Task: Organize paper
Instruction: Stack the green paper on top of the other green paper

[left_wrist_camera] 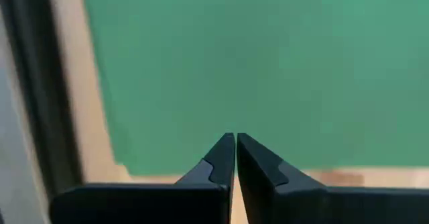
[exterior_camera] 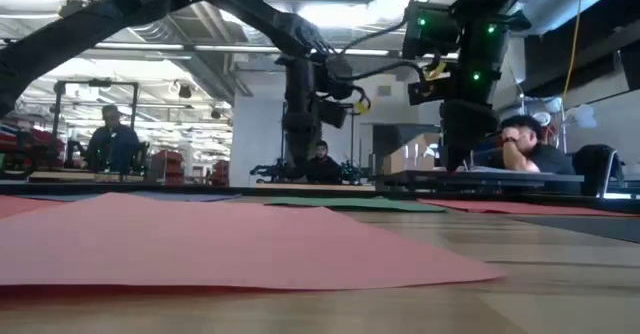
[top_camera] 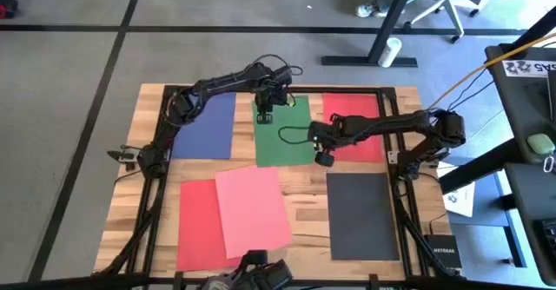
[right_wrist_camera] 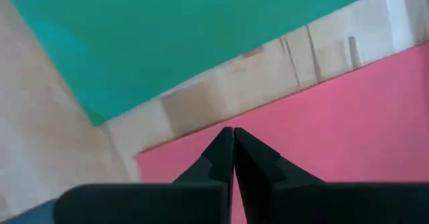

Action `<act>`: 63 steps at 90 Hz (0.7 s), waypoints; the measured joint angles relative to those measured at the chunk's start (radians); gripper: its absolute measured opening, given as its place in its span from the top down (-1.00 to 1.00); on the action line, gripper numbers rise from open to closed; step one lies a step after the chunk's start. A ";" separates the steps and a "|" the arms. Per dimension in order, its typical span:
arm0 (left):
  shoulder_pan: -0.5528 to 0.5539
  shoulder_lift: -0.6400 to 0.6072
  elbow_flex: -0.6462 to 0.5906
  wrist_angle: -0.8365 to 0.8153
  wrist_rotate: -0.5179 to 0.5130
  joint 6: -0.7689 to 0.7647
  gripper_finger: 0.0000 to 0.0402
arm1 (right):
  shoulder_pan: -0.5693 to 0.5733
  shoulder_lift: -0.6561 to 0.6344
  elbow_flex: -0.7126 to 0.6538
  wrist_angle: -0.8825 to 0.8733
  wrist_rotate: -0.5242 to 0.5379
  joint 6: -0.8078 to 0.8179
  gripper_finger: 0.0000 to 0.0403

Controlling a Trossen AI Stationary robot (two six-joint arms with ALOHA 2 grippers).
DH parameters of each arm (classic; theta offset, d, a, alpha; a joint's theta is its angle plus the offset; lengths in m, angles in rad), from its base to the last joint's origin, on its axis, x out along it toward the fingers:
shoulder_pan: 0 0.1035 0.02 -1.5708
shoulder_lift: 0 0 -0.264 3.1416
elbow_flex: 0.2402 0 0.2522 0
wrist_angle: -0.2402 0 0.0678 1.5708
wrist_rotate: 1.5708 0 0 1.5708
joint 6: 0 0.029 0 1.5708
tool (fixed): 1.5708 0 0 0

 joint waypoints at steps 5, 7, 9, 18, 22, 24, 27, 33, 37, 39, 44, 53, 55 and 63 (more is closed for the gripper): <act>0.004 0.000 -0.014 -0.001 0.000 -0.011 1.00 | -0.033 0.000 0.000 0.006 -0.016 -0.025 1.00; 0.006 -0.003 -0.021 0.001 0.001 -0.018 1.00 | -0.046 0.000 0.000 0.010 -0.021 -0.035 1.00; 0.009 -0.007 -0.032 0.004 0.001 -0.025 1.00 | -0.058 0.000 0.000 0.016 -0.027 -0.046 1.00; 0.025 -0.027 -0.083 0.019 0.003 -0.042 1.00 | -0.104 0.000 0.000 0.035 -0.063 -0.081 1.00; 0.034 -0.045 -0.111 0.031 0.003 -0.050 1.00 | -0.121 0.000 0.000 0.041 -0.078 -0.100 1.00; 0.039 -0.059 -0.128 0.042 0.004 -0.056 1.00 | -0.128 0.000 0.000 0.045 -0.087 -0.105 1.00; 0.047 -0.077 -0.155 0.057 0.004 -0.059 1.00 | -0.139 0.000 0.000 0.048 -0.097 -0.117 1.00; 0.067 -0.114 -0.213 0.087 0.005 -0.064 1.00 | -0.160 0.000 0.000 0.054 -0.113 -0.138 1.00; 0.080 -0.140 -0.256 0.114 0.004 -0.063 1.00 | -0.173 0.000 0.000 0.060 -0.126 -0.156 1.00; 0.086 -0.151 -0.278 0.129 0.004 -0.062 1.00 | -0.179 0.000 0.000 0.065 -0.133 -0.164 1.00; 0.102 -0.173 -0.327 0.167 0.004 -0.055 1.00 | -0.200 0.000 0.000 0.079 -0.153 -0.187 1.00; 0.129 -0.187 -0.396 0.208 0.004 -0.040 1.00 | -0.244 0.000 0.000 0.114 -0.198 -0.229 1.00; 0.134 -0.187 -0.408 0.223 0.002 -0.035 1.00 | -0.255 0.000 0.000 0.122 -0.208 -0.237 1.00; 0.148 -0.187 -0.446 0.285 0.000 -0.024 1.00 | -0.301 0.004 0.004 0.134 -0.234 -0.281 1.00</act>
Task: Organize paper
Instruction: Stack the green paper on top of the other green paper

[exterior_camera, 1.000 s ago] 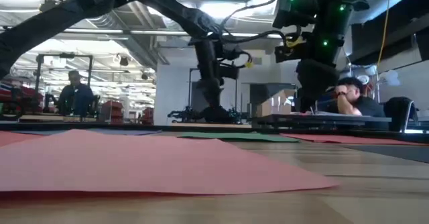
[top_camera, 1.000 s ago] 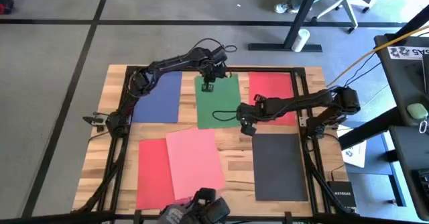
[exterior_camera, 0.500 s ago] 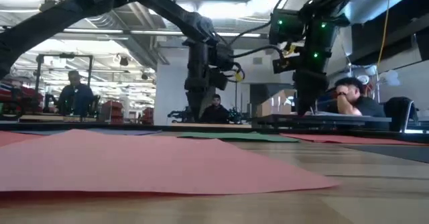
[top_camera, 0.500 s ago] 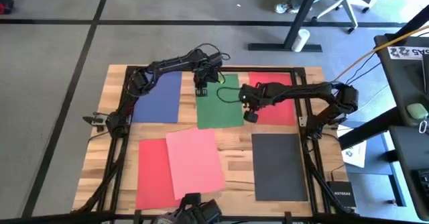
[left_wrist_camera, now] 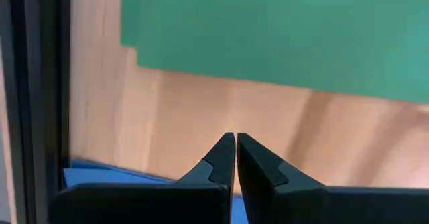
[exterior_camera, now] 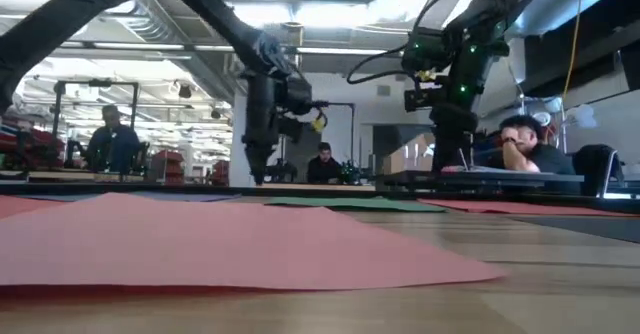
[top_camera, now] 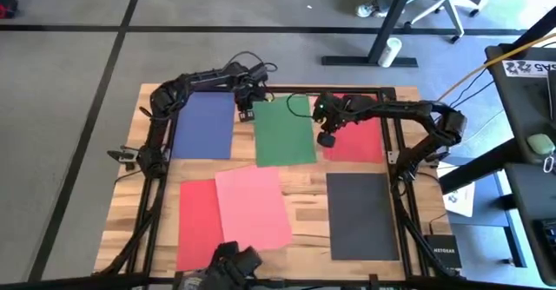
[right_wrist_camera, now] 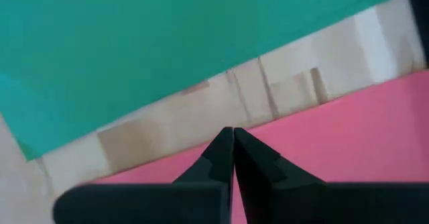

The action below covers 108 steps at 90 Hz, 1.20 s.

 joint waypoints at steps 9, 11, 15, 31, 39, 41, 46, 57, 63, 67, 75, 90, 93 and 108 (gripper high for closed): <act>0.010 0.000 -0.013 0.061 0.000 0.005 1.00 | -0.054 0.022 0.021 0.004 -0.028 -0.034 1.00; 0.011 0.000 -0.014 0.074 0.000 0.008 1.00 | -0.064 0.031 0.028 0.003 -0.035 -0.042 1.00; 0.012 0.000 -0.015 0.089 0.000 0.016 1.00 | -0.083 0.051 0.043 0.008 -0.044 -0.057 1.00; 0.015 0.000 -0.015 0.124 0.000 0.028 1.00 | -0.133 0.155 0.117 0.012 -0.068 -0.079 1.00; 0.015 0.000 -0.015 0.146 0.001 0.042 1.00 | -0.145 0.201 0.157 0.014 -0.069 -0.080 1.00; 0.015 0.000 -0.015 0.150 0.001 0.045 1.00 | -0.149 0.209 0.165 0.013 -0.069 -0.080 1.00; 0.016 0.001 -0.015 0.152 0.003 0.046 1.00 | -0.151 0.229 0.183 0.011 -0.075 -0.080 1.00; 0.018 0.002 -0.015 0.147 0.007 0.045 1.00 | -0.164 0.259 0.200 0.008 -0.102 -0.080 1.00; 0.022 0.002 -0.020 0.137 0.008 0.045 1.00 | -0.165 0.271 0.201 0.011 -0.105 -0.082 1.00; 0.027 0.002 -0.028 0.137 0.008 0.045 1.00 | -0.170 0.275 0.201 0.010 -0.105 -0.084 1.00; 0.033 0.002 -0.051 0.145 0.008 0.044 1.00 | -0.170 0.281 0.201 0.011 -0.106 -0.087 1.00; 0.037 0.005 -0.072 0.188 0.008 0.037 1.00 | -0.177 0.284 0.201 0.014 -0.114 -0.091 1.00; 0.036 0.007 -0.072 0.210 0.011 0.033 1.00 | -0.177 0.284 0.201 0.015 -0.114 -0.093 1.00; 0.035 0.013 -0.071 0.233 0.030 0.035 1.00 | -0.177 0.284 0.201 0.016 -0.114 -0.102 1.00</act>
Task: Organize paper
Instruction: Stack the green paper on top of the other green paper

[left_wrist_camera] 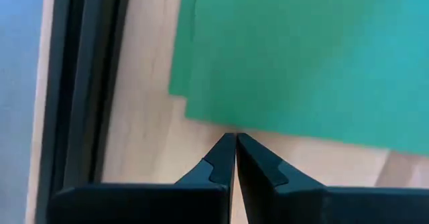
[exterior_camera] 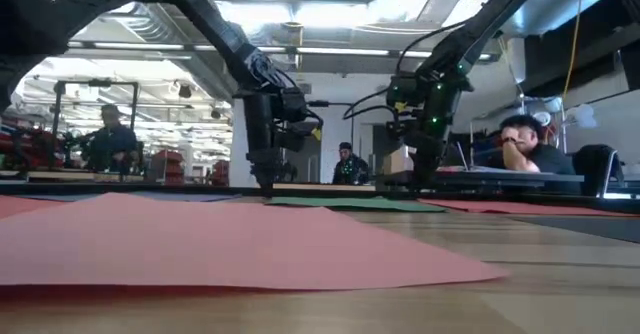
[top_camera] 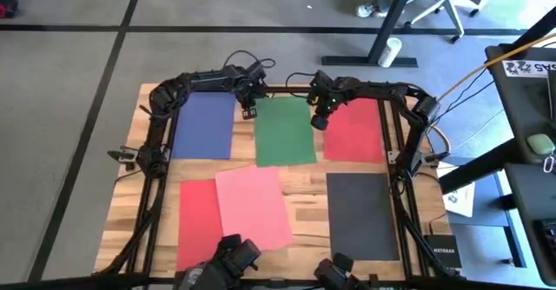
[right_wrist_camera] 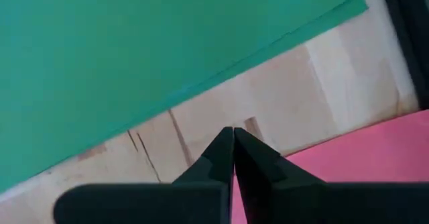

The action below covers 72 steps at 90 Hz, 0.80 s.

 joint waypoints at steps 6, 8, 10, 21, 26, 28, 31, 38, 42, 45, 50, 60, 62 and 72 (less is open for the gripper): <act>0.000 0.005 0.001 0.004 0.003 0.000 1.00 | 0.000 0.000 0.000 0.001 -0.006 0.000 1.00; 0.000 0.007 0.001 0.006 0.003 0.002 1.00 | 0.000 0.000 0.000 0.001 -0.007 0.000 1.00; 0.000 0.007 0.001 0.006 0.005 0.004 1.00 | -0.001 0.000 0.000 0.001 -0.007 0.000 1.00; 0.000 0.013 0.002 0.009 0.007 0.006 1.00 | -0.006 0.000 0.000 0.001 -0.010 0.000 1.00; 0.001 0.014 0.002 0.010 0.008 0.008 1.00 | -0.006 0.000 0.000 0.001 -0.010 0.000 1.00; 0.001 0.014 0.002 0.011 0.008 0.009 1.00 | -0.006 0.000 0.000 0.001 -0.010 0.000 1.00; 0.001 0.014 0.002 0.014 0.008 0.010 1.00 | -0.006 0.000 0.000 0.001 -0.012 0.001 1.00; 0.003 0.015 0.002 0.021 0.007 0.010 1.00 | -0.006 0.000 0.000 0.001 -0.017 0.000 1.00; 0.007 0.016 0.003 0.022 0.008 0.010 1.00 | -0.006 0.000 0.000 0.001 -0.018 -0.002 1.00; 0.008 0.016 0.003 0.024 0.010 0.010 1.00 | -0.006 0.000 0.000 0.001 -0.022 -0.003 1.00; 0.012 0.016 0.003 0.028 0.011 0.011 1.00 | -0.006 0.000 0.000 0.001 -0.026 -0.003 1.00; 0.017 0.017 0.004 0.036 0.013 0.015 1.00 | -0.006 0.000 0.000 0.002 -0.026 -0.004 1.00; 0.018 0.017 0.004 0.038 0.015 0.015 1.00 | -0.006 0.000 0.000 0.002 -0.026 -0.004 1.00; 0.019 0.018 0.004 0.048 0.015 0.020 1.00 | -0.006 0.000 0.000 0.003 -0.034 -0.004 1.00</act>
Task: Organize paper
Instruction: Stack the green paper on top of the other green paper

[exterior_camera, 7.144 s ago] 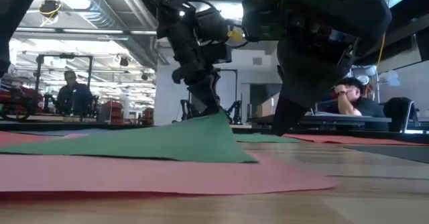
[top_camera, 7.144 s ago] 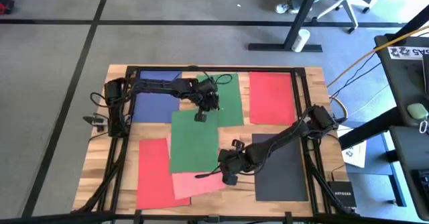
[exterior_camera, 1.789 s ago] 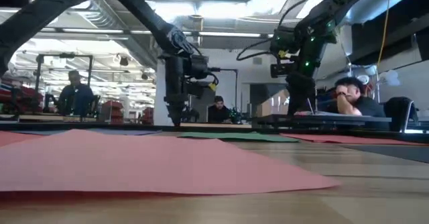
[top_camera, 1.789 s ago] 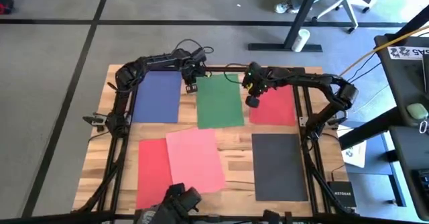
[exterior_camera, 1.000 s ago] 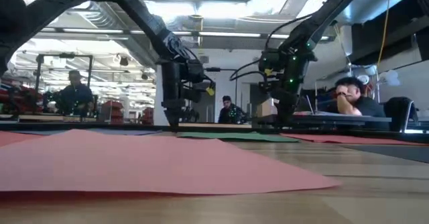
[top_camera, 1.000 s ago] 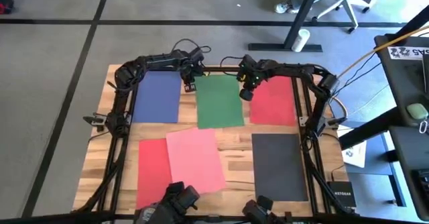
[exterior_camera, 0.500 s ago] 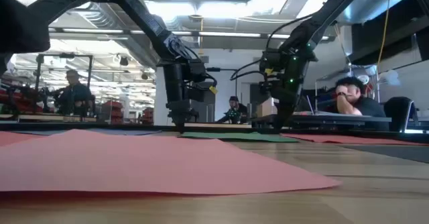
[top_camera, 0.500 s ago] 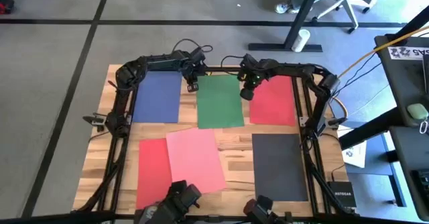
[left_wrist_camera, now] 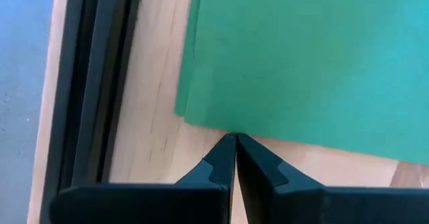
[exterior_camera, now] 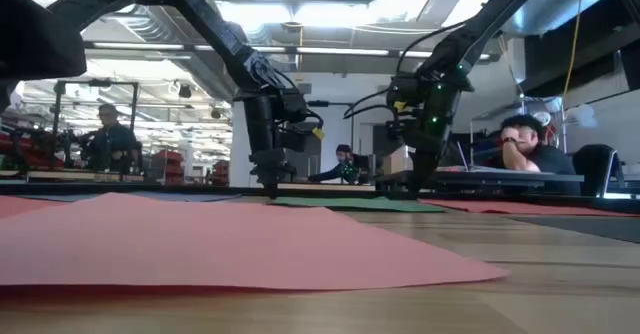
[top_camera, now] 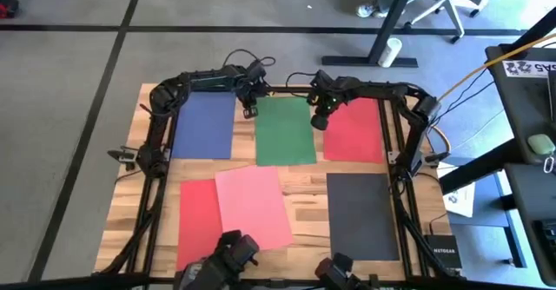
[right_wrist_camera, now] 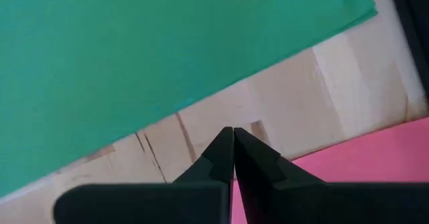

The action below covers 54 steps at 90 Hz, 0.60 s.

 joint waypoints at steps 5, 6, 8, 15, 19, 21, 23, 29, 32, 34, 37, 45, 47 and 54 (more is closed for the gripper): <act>0.000 0.000 0.000 0.009 -0.001 0.003 1.00 | 0.000 0.000 0.000 0.000 0.000 0.000 1.00; 0.000 0.000 0.000 0.011 -0.001 0.003 1.00 | 0.000 0.000 0.000 0.000 0.000 0.000 1.00; 0.000 0.000 0.000 0.016 -0.001 0.003 1.00 | 0.000 0.000 0.000 0.000 0.000 0.000 1.00; 0.001 0.001 0.000 0.026 -0.003 0.012 1.00 | 0.000 0.000 0.000 0.000 0.000 0.000 1.00; 0.001 0.001 0.000 0.029 -0.004 0.015 1.00 | 0.000 0.000 0.000 0.000 0.000 0.000 1.00; 0.001 0.001 0.000 0.029 -0.004 0.015 1.00 | 0.000 0.000 0.000 0.000 0.000 0.000 1.00; 0.002 0.001 0.000 0.030 -0.004 0.015 1.00 | 0.000 0.000 0.000 0.000 0.000 0.000 1.00; 0.003 0.001 0.000 0.031 -0.004 0.015 1.00 | 0.000 0.000 0.000 0.000 0.000 0.000 1.00; 0.004 0.001 0.000 0.031 -0.003 0.014 1.00 | 0.000 0.000 0.000 0.001 0.000 0.000 1.00; 0.004 0.001 0.000 0.031 -0.004 0.013 1.00 | 0.000 0.000 0.000 0.003 0.000 0.000 1.00; 0.004 0.001 0.001 0.031 -0.004 0.012 1.00 | 0.000 0.000 0.000 0.006 0.000 -0.001 1.00; 0.004 0.000 0.001 0.025 -0.005 -0.003 1.00 | 0.000 -0.001 0.000 0.018 0.001 -0.001 1.00; 0.004 -0.002 0.001 0.025 -0.007 -0.007 1.00 | 0.000 -0.001 0.000 0.018 0.002 -0.001 1.00; 0.004 -0.010 0.001 0.018 -0.013 -0.016 1.00 | 0.001 -0.001 0.012 0.005 0.009 -0.002 1.00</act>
